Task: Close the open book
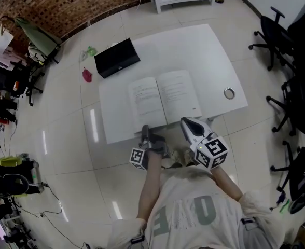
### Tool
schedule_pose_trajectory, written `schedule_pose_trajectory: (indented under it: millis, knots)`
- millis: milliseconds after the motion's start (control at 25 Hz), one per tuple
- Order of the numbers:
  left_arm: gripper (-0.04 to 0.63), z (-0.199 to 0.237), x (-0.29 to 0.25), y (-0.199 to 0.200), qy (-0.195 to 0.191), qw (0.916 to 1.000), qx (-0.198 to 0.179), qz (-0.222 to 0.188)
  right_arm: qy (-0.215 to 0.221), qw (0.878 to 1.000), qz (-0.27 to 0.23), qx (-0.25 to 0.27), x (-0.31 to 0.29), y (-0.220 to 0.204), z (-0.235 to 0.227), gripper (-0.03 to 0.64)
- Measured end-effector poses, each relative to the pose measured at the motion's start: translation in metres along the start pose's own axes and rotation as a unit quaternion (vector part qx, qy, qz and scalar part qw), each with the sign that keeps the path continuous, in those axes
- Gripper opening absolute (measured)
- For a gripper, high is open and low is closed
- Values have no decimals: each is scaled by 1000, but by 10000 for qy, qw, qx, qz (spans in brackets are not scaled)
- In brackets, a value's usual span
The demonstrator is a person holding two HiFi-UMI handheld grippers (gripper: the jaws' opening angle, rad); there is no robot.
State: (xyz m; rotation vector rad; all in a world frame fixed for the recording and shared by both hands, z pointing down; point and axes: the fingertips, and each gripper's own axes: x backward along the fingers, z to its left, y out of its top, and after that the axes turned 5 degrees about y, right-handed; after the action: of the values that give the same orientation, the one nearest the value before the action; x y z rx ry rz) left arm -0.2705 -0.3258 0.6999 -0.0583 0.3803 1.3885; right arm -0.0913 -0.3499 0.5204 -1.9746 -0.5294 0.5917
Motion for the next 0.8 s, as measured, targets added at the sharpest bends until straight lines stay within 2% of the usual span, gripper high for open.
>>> schedule_pose_trajectory:
  millis: [80, 240, 400, 480, 560, 600, 640, 720, 800]
  knots:
    - [131, -1, -2, 1, 51, 9999, -133, -48, 39, 10000, 23, 7, -2, -1, 2, 3]
    - [106, -12, 2, -1, 158, 9963, -809, -256, 91, 9999, 45, 26, -3, -1, 4, 3]
    - [103, -23, 6, -9, 204, 9852, -1661, -367, 64, 10000, 27, 14, -1, 0, 2, 3]
    - [103, -28, 8, -14, 228, 9754, -2175, -286, 42, 10000, 0, 10, 0, 1, 1, 3]
    - [104, -36, 10, -22, 260, 9591, -2812, -205, 27, 10000, -23, -4, 0, 2, 0, 3]
    - [104, -40, 11, -26, 273, 9484, -3154, -183, 23, 10000, -29, -16, 0, 2, 0, 3]
    - [103, -44, 12, -31, 282, 9358, -3509, -174, 22, 10000, -34, -26, 0, 2, 0, 3]
    - [101, -53, 15, -38, 287, 9056, -4227, -185, 29, 10000, -40, -29, 1, 1, 2, 3]
    - [103, -63, 17, -47, 241, 8774, -4789, -139, 41, 10000, -40, -11, 2, 1, 4, 3]
